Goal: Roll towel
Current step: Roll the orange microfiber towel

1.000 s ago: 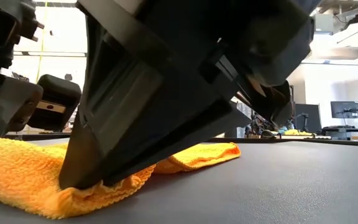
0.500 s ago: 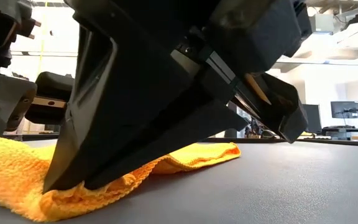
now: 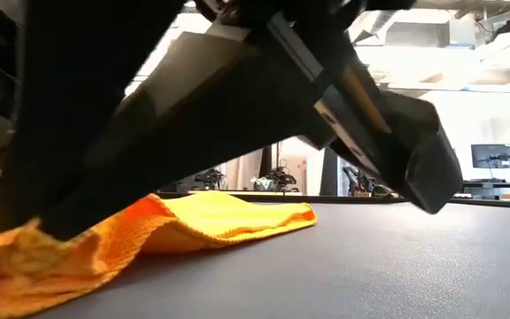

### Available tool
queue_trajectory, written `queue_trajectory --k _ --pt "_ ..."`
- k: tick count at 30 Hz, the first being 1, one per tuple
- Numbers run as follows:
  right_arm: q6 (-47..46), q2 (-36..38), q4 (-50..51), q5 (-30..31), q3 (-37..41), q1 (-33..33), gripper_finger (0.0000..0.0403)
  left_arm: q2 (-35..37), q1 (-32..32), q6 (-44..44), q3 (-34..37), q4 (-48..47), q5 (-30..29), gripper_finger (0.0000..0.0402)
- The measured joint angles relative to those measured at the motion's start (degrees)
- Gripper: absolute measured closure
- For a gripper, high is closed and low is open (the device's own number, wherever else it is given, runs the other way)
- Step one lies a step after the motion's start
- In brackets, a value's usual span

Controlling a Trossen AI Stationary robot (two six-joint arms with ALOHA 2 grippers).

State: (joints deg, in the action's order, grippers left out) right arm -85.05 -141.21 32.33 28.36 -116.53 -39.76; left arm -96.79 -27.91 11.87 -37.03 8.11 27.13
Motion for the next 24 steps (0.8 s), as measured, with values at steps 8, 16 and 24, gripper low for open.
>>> queue_trajectory --k 8,16,24 --pt "10.84 0.53 -8.45 -2.97 0.02 1.12 0.0348 0.00 3.15 1.38 0.08 -1.98 5.61 0.0399" --pt "17.67 3.77 -4.19 -5.31 0.02 1.59 0.0312 0.07 5.19 1.61 0.09 -5.06 8.05 0.0399" --pt "39.70 3.15 -10.10 -2.07 -0.04 1.81 0.0263 0.13 6.81 2.74 0.06 -4.86 10.15 0.0400"
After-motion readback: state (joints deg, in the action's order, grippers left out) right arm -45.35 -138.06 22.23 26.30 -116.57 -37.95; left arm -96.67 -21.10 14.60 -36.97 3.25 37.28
